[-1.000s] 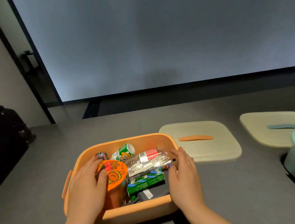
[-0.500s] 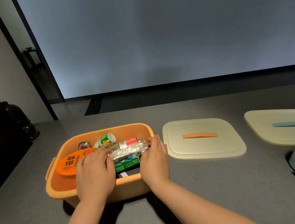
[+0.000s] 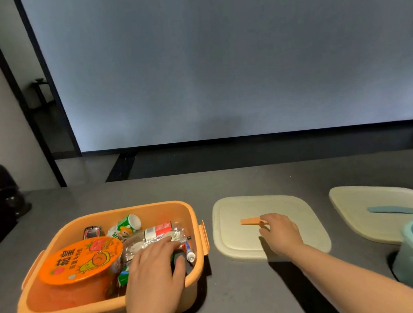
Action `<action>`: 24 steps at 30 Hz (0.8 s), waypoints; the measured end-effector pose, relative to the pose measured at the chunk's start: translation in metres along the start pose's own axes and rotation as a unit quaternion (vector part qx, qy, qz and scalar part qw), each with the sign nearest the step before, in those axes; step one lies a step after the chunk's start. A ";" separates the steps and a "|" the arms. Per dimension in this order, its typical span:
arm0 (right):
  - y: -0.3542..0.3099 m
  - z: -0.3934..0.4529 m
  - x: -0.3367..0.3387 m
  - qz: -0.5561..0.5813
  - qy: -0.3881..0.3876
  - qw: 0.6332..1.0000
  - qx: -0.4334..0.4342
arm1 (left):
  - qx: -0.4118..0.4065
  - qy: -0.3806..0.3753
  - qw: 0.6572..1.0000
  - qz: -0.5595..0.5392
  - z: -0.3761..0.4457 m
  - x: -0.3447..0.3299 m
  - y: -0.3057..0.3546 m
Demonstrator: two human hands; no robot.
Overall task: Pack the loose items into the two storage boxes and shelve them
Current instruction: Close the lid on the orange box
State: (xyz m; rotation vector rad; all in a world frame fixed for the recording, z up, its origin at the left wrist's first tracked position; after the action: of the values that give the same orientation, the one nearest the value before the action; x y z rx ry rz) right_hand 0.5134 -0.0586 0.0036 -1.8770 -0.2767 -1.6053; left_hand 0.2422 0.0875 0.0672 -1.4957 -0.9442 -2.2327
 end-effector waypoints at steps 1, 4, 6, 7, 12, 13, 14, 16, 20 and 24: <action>0.006 0.010 -0.005 -0.028 -0.011 1.000 0.003 | 0.008 -0.006 1.000 0.002 0.004 -0.002 -0.001; 0.012 0.032 -0.020 -0.085 -0.026 0.996 0.013 | 0.026 -0.032 0.999 0.008 0.018 -0.010 -0.003; 0.010 0.042 -0.023 -0.096 0.010 0.995 0.024 | 0.031 -0.055 0.998 0.006 0.025 -0.014 -0.004; 0.008 0.045 -0.022 -0.098 0.031 0.994 0.032 | 0.032 -0.064 0.997 0.005 0.028 -0.016 -0.005; 0.012 0.049 -0.017 -0.102 0.050 0.990 0.083 | 0.026 -0.073 0.997 0.002 0.031 -0.019 -0.006; 0.014 0.049 -0.012 -0.093 0.054 0.991 0.086 | 0.025 -0.073 0.997 0.000 0.030 -0.019 -0.006; 0.015 0.048 -0.004 -0.072 0.064 0.992 0.083 | 0.024 -0.074 0.997 -0.002 0.029 -0.017 -0.005; 0.014 0.044 0.019 -0.011 0.097 0.993 0.069 | 0.025 -0.078 0.996 -0.024 0.028 -0.014 -0.005; -0.015 0.036 0.081 0.075 0.164 0.981 0.068 | 0.034 -0.014 0.972 -0.232 0.022 0.005 -0.010; -0.094 0.011 0.123 0.067 0.226 0.957 0.171 | 0.075 0.083 0.960 -0.257 0.015 0.035 -0.050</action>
State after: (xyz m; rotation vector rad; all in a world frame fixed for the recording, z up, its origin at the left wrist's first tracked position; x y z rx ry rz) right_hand 0.4998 -0.0100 0.1500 -1.2064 -0.2051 -1.7129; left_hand 0.2101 0.1388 0.0849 -1.0593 -1.5460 -2.5037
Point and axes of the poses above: each hand's wrist, its own z-axis towards the middle knuckle, its own x-axis out of the back of the hand, y = z × x, the point moved 4 cm from there along z, towards the middle knuckle, and after that the axes turned 5 degrees about -y, right-handed, at the moved point
